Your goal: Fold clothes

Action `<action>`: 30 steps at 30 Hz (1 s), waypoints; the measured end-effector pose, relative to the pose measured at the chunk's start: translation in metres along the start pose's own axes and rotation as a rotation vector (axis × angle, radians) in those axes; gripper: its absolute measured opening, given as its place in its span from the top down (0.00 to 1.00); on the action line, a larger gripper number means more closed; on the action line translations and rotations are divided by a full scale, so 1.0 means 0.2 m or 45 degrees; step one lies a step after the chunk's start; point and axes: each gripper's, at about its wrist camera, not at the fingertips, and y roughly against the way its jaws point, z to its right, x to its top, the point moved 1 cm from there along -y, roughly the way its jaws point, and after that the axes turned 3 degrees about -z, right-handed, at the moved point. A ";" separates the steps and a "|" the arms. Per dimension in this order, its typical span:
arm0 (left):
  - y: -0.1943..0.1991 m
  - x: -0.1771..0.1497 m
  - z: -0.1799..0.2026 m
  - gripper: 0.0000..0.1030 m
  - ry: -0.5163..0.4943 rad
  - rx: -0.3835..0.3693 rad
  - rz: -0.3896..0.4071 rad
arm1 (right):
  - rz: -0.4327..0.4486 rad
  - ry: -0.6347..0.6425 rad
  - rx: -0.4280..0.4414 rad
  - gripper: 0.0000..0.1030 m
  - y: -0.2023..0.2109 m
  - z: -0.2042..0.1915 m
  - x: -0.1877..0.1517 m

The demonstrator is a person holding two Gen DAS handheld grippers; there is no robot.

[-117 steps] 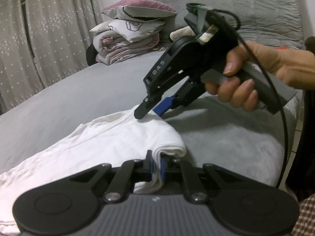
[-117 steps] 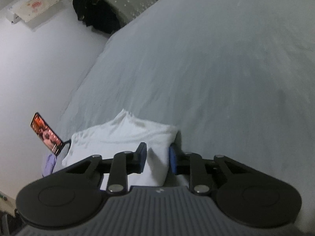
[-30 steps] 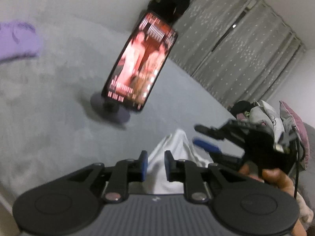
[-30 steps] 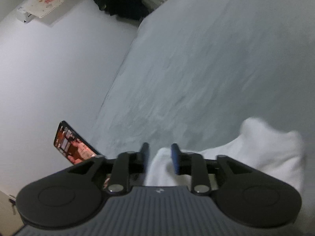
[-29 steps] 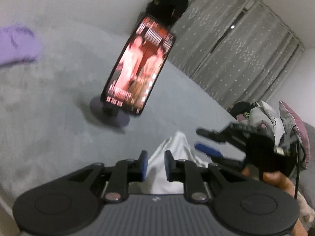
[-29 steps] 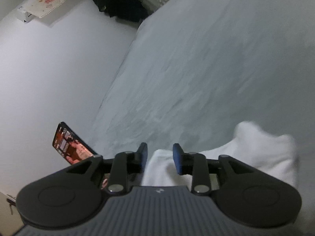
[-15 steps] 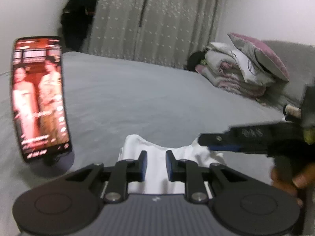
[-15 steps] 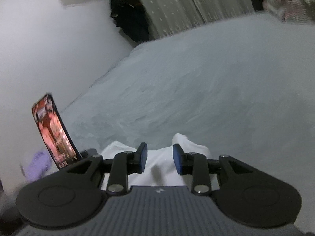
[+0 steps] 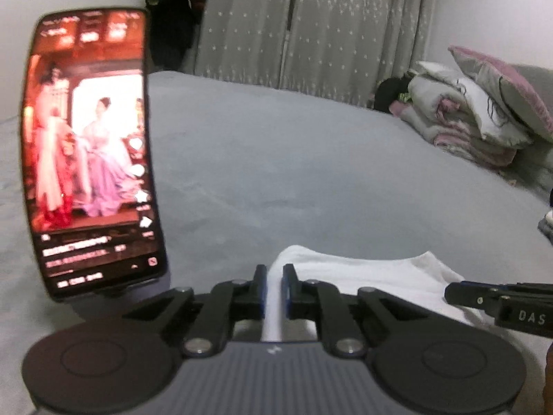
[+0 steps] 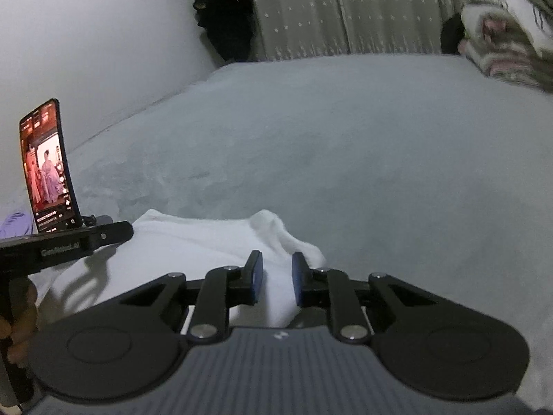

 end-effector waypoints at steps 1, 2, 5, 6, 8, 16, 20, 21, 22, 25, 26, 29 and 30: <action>0.02 0.00 0.00 0.91 0.003 -0.009 0.019 | 0.012 0.007 0.001 0.76 0.01 -0.01 0.00; 0.04 0.00 0.00 0.91 0.002 -0.019 0.037 | 0.022 0.015 0.002 0.76 0.01 -0.03 0.01; 0.04 0.01 0.02 0.91 -0.021 -0.062 0.057 | 0.025 0.041 0.000 0.76 -0.02 -0.07 0.01; 0.04 0.01 0.03 0.91 -0.034 -0.071 0.056 | 0.020 0.047 -0.003 0.76 -0.03 -0.08 0.01; 0.02 0.00 0.05 0.91 -0.059 -0.065 0.037 | 0.010 0.060 -0.009 0.76 -0.05 -0.09 0.01; 0.05 -0.02 0.01 0.91 -0.037 -0.047 0.015 | -0.017 -0.066 -0.028 0.76 -0.06 0.02 0.01; 0.15 -0.06 -0.01 0.91 -0.078 -0.100 0.036 | 0.010 -0.006 0.012 0.72 0.03 -0.04 0.00; 0.17 -0.07 -0.01 0.91 -0.091 -0.114 0.037 | 0.009 0.010 0.030 0.72 0.05 -0.06 -0.01; 0.19 -0.08 -0.01 0.91 -0.104 -0.124 0.036 | 0.002 0.027 0.050 0.72 0.06 -0.09 -0.02; 0.22 -0.10 0.00 0.91 -0.145 -0.153 0.030 | -0.018 0.078 0.109 0.72 0.10 -0.16 -0.06; 0.23 -0.10 0.00 0.91 -0.161 -0.163 0.028 | -0.027 0.095 0.127 0.72 0.11 -0.19 -0.07; 0.25 -0.12 0.00 0.90 -0.204 -0.187 0.018 | -0.050 0.145 0.170 0.71 0.12 -0.26 -0.11; 0.25 -0.12 0.00 0.90 -0.215 -0.192 0.013 | -0.054 0.160 0.179 0.71 0.12 -0.29 -0.13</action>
